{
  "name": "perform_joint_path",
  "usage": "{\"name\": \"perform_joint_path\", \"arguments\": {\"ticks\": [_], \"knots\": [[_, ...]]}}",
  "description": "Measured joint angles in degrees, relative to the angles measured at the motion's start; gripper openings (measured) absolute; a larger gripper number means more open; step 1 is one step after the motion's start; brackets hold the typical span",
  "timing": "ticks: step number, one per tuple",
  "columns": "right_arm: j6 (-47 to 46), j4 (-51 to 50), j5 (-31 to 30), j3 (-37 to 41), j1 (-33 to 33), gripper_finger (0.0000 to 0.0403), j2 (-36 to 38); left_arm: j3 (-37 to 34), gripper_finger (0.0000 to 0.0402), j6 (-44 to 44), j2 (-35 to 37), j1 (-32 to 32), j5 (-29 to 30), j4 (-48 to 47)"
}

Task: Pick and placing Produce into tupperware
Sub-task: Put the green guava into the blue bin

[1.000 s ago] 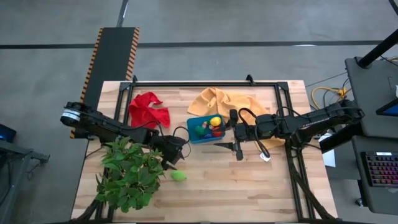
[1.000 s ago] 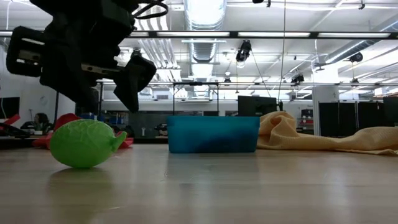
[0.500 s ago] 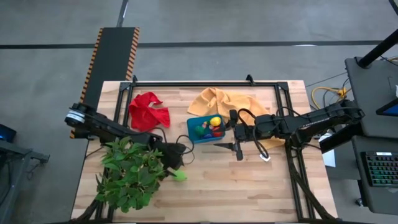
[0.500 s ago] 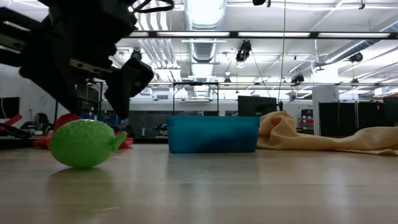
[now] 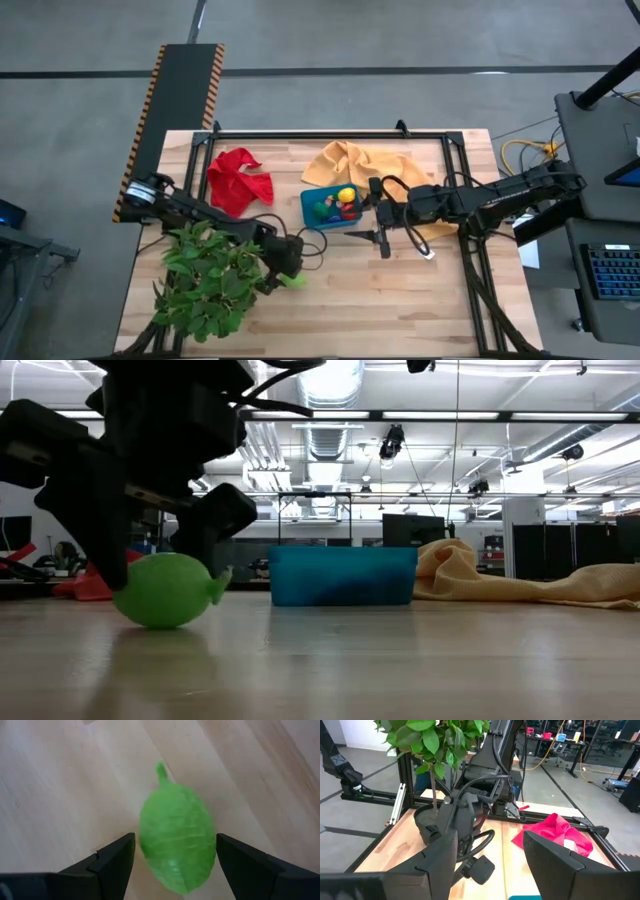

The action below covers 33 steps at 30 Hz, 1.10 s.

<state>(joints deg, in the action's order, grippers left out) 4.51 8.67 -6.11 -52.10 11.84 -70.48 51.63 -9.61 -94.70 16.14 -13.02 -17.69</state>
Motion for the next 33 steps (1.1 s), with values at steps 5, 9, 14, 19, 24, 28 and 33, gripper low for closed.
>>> {"name": "perform_joint_path", "arguments": {"ticks": [5, 9, 14, 19, 24, 28, 33], "knots": [[0.00, -1.45, 0.00, 0.00, 0.00, 0.0219, 0.00, 0.96, 0.0262, -0.28, -0.34, 0.00, -0.02, -0.08], [0.00, -1.62, 0.01, 0.00, -0.02, 0.0219, 0.00, 0.96, 0.0262, -0.28, -0.14, 0.00, 0.00, 0.39], [0.04, -1.71, 0.02, 0.00, -0.01, 0.0219, 0.00, 0.94, 0.0262, -1.20, -1.21, 0.00, 0.00, 1.60], [0.02, -2.10, 0.02, 0.00, -0.01, 0.0219, 0.00, 1.25, 0.0262, -1.28, -3.17, -0.02, 0.02, 2.10], [0.02, -2.27, 0.02, 0.00, -0.02, 0.0219, 0.00, 1.78, 0.0262, -1.94, -3.92, -0.04, 0.02, 2.25], [0.04, -2.33, 0.02, 0.00, -0.02, 0.0219, 0.00, 1.82, 0.0262, -3.21, -4.31, -0.05, 0.03, 2.05], [0.04, -2.48, 0.02, 0.00, -0.02, 0.0219, 0.00, 1.79, 0.0245, -3.34, -4.28, -0.25, 0.05, 2.21]]}}
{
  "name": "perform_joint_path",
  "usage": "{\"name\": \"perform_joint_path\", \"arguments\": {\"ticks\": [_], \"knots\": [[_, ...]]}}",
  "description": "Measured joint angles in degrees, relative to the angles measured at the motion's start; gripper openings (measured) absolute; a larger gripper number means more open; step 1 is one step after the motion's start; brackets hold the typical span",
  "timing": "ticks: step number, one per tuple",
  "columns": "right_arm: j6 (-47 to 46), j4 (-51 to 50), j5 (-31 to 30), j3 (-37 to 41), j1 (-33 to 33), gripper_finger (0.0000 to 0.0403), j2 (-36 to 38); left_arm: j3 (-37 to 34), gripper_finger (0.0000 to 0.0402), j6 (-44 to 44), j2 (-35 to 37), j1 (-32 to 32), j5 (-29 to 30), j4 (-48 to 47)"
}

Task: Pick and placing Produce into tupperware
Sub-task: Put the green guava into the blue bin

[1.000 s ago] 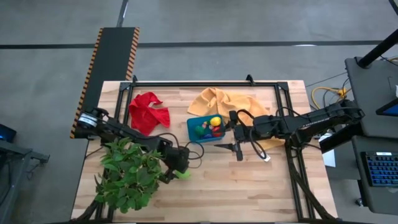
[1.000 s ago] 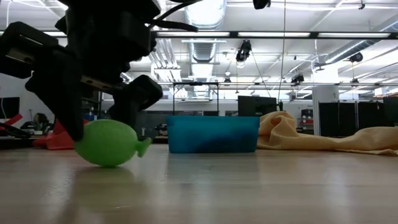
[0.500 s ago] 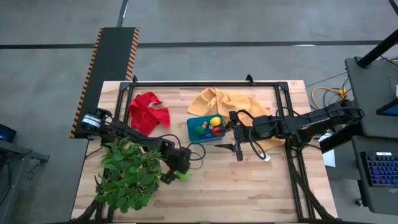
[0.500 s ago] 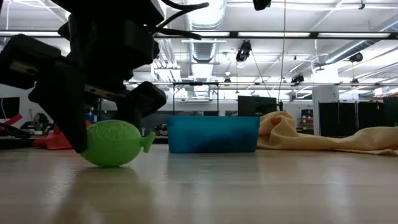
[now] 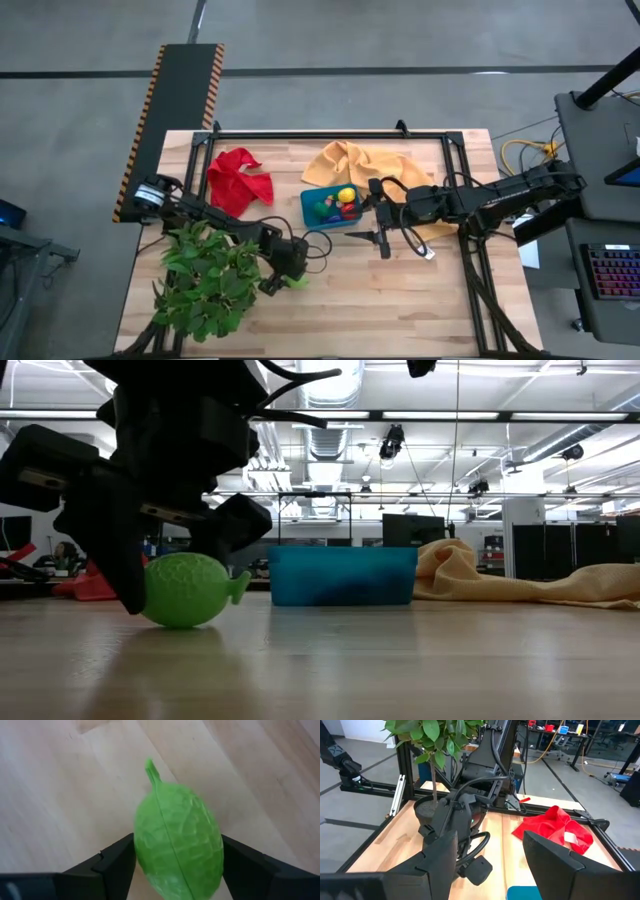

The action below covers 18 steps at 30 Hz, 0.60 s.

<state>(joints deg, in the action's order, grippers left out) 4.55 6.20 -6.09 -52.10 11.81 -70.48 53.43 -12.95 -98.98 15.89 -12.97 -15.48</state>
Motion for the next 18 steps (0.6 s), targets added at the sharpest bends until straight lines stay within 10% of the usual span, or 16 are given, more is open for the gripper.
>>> {"name": "perform_joint_path", "arguments": {"ticks": [18], "knots": [[0.18, 0.02, 0.00, 0.00, 0.02, 0.0219, 0.00, 0.12, 0.0216, -0.96, 0.39, -0.99, 0.52, -0.47]]}}
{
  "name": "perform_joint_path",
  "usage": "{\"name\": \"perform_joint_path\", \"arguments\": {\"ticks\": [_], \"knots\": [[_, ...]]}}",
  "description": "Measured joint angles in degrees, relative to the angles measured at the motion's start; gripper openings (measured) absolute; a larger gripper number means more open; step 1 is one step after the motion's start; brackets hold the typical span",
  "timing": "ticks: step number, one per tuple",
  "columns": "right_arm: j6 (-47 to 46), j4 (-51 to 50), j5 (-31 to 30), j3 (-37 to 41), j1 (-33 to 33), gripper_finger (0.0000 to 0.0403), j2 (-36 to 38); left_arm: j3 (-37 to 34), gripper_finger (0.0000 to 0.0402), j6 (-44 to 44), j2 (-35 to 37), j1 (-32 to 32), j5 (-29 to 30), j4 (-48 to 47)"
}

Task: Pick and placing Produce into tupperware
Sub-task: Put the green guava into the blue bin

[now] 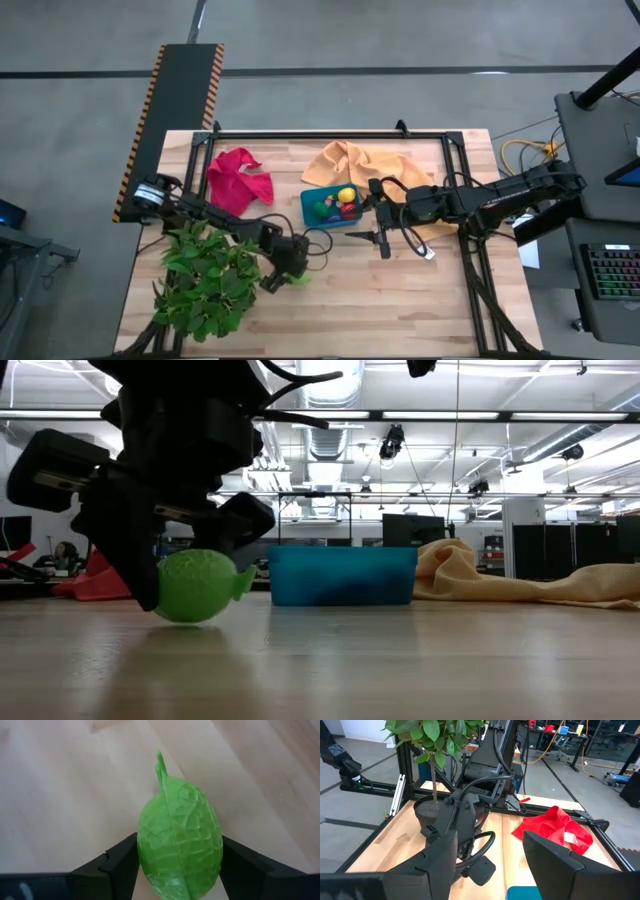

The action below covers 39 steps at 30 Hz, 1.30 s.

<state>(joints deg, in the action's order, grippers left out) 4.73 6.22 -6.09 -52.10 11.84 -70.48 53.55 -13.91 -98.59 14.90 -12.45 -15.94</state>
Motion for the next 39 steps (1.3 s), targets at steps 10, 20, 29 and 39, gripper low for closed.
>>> {"name": "perform_joint_path", "arguments": {"ticks": [10, 20, 29, 39], "knots": [[0.00, 0.04, 0.00, 0.00, -0.04, 0.0219, 0.00, 2.43, 0.0218, -3.35, 1.65, -1.51, 3.57, -1.63], [0.28, -0.09, -0.02, 0.04, -0.13, 0.0219, 2.47, 5.13, 0.0218, -9.91, 7.87, -5.97, 7.98, -0.53], [0.44, -0.42, -0.02, 0.04, -0.13, 0.0219, 3.39, 7.57, 0.0218, -16.01, 8.48, -12.18, 14.40, 2.30], [1.38, -1.73, -0.04, 0.04, -0.13, 0.0219, 4.00, 8.66, 0.0218, -18.60, 7.73, -18.38, 14.30, 6.97]]}}
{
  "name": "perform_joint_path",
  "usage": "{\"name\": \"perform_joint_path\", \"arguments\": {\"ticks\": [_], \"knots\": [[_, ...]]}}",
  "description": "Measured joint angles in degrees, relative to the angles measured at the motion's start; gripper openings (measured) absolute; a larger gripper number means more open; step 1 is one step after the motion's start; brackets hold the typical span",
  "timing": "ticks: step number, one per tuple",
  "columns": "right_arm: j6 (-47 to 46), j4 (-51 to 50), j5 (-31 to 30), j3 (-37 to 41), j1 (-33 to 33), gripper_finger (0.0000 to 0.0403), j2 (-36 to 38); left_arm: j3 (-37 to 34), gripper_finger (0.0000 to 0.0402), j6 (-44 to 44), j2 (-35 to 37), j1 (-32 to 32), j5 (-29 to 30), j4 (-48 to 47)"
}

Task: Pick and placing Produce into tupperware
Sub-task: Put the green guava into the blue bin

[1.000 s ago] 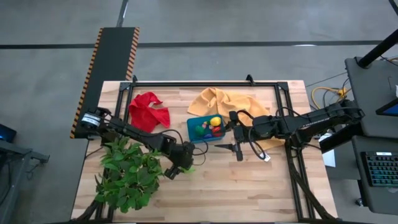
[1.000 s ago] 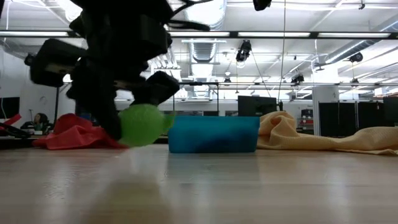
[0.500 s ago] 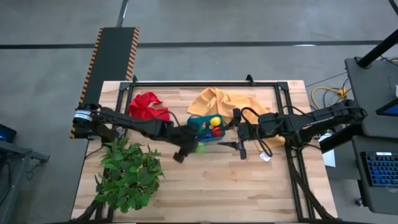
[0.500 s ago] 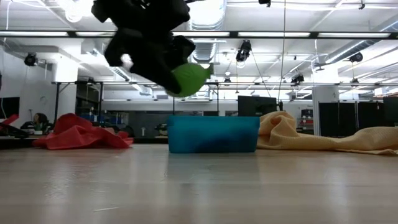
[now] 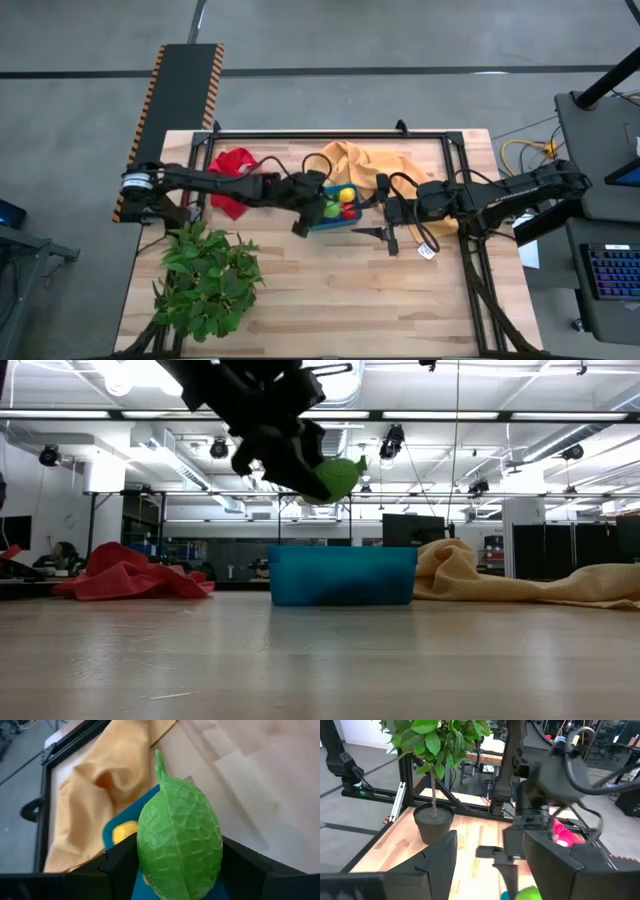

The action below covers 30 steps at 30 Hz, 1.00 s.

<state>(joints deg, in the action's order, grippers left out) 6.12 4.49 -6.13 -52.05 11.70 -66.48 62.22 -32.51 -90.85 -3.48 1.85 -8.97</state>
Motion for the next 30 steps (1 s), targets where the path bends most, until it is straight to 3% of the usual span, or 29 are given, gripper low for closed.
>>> {"name": "perform_joint_path", "arguments": {"ticks": [12, 21, 25, 30], "knots": [[0.13, -1.53, 0.00, 0.00, 0.00, 0.0219, 0.04, -0.02, 0.0218, -0.89, -6.14, -4.71, -3.24, 5.71], [0.56, -2.31, 0.02, 0.00, 0.00, 0.0219, 0.07, 0.11, 0.0221, -1.00, -10.33, -5.21, -1.28, 9.76], [0.77, -2.74, 0.02, 0.00, 0.00, 0.0219, 0.07, 0.42, 0.0240, 0.89, -10.28, -5.19, -1.22, 10.05], [1.49, -2.71, 0.00, 0.00, 0.00, 0.0219, 0.07, 1.64, 0.0292, 5.92, -10.12, -5.30, 0.28, 9.96]]}}
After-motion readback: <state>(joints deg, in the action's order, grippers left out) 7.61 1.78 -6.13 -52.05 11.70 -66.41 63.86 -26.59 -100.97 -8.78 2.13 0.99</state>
